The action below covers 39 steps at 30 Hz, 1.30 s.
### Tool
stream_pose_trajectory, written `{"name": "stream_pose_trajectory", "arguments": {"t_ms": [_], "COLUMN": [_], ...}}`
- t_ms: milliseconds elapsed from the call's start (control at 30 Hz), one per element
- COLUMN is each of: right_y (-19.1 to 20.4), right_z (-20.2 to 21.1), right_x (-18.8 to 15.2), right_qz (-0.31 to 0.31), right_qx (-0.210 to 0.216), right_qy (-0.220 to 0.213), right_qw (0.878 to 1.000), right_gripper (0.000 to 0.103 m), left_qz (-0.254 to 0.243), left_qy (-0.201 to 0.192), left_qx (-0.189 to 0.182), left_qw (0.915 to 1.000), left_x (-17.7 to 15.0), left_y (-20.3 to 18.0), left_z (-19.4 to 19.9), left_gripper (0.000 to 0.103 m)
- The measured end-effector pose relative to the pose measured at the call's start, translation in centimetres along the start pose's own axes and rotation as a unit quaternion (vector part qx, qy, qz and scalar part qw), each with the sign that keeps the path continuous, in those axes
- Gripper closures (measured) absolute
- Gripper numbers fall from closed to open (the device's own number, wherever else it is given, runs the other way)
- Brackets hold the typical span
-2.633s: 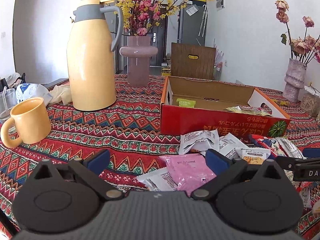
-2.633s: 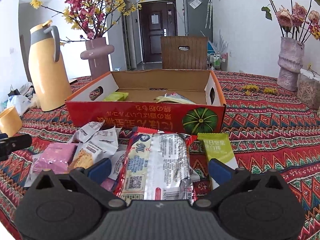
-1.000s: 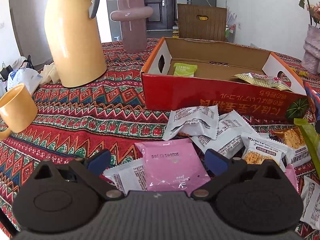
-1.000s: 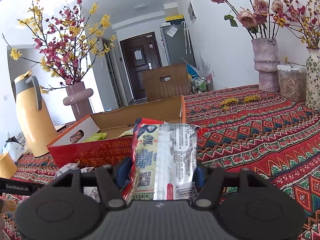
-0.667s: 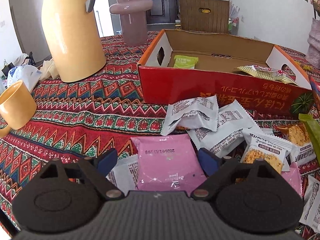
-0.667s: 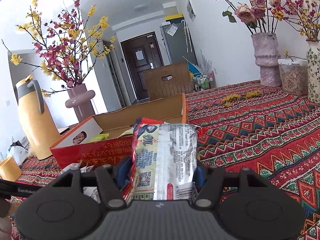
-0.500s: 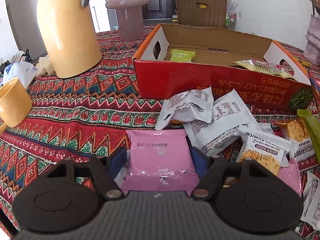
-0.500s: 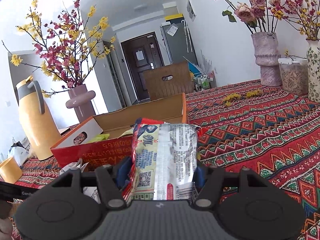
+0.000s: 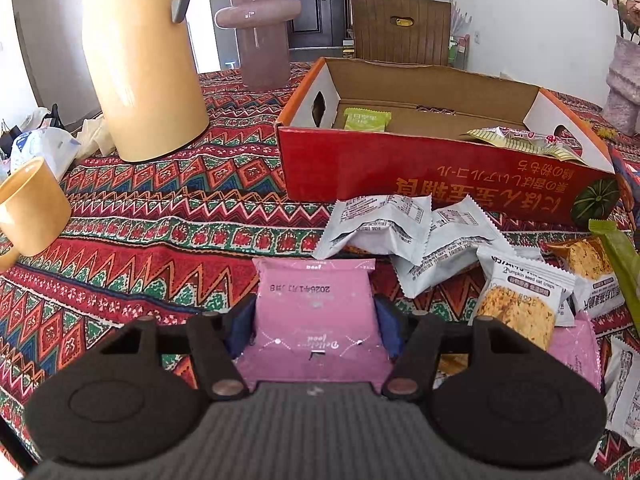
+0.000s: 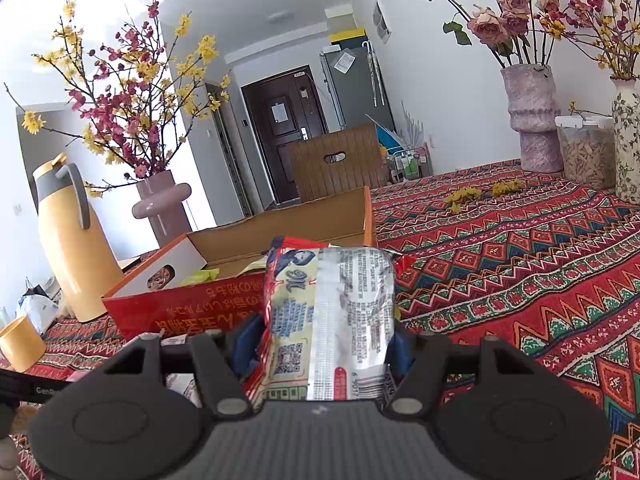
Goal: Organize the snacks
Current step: 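Grasp the pink packet with the left gripper while the right gripper grasps a silver-blue bag, then carry both packets over the box and release them inside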
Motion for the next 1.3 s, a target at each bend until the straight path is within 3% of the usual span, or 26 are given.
{"name": "stream_pose_trajectory", "arguments": {"t_ms": [567, 900, 1300], "right_y": [0.9, 2.1, 2.9], "right_z": [1.0, 0.6, -2.5], "right_x": [1.6, 5.2, 9.2], "right_qz": [0.007, 0.031, 0.048], "right_qx": [0.002, 0.005, 0.014], "right_qy": [-0.021, -0.045, -0.056], "right_qw": [1.000, 0.998, 0.997], "right_gripper": [0.040, 0.040, 0.040], "left_qz": [0.031, 0.047, 0.061], "left_qy": [-0.062, -0.118, -0.148], "left_qx": [-0.034, -0.058, -0.075], "left_qw": [0.9970, 0.9902, 0.9842], "left_x": [1.2, 4.4, 8.3], "left_y": [2.6, 2.5, 1.3], "left_z": [3.4, 5.5, 5.8], "left_gripper": [0.040, 0.040, 0.040]}}
Point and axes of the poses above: each gripper's, at about its wrist camera, not at the fingertips, and z roughly against the way its jaws point, y to its left, x to its top, the point moved 3 cm from there along -z, roughly the way its jaws point, and after that the axes turned 13 degrees about x, right-handed, at the moved point
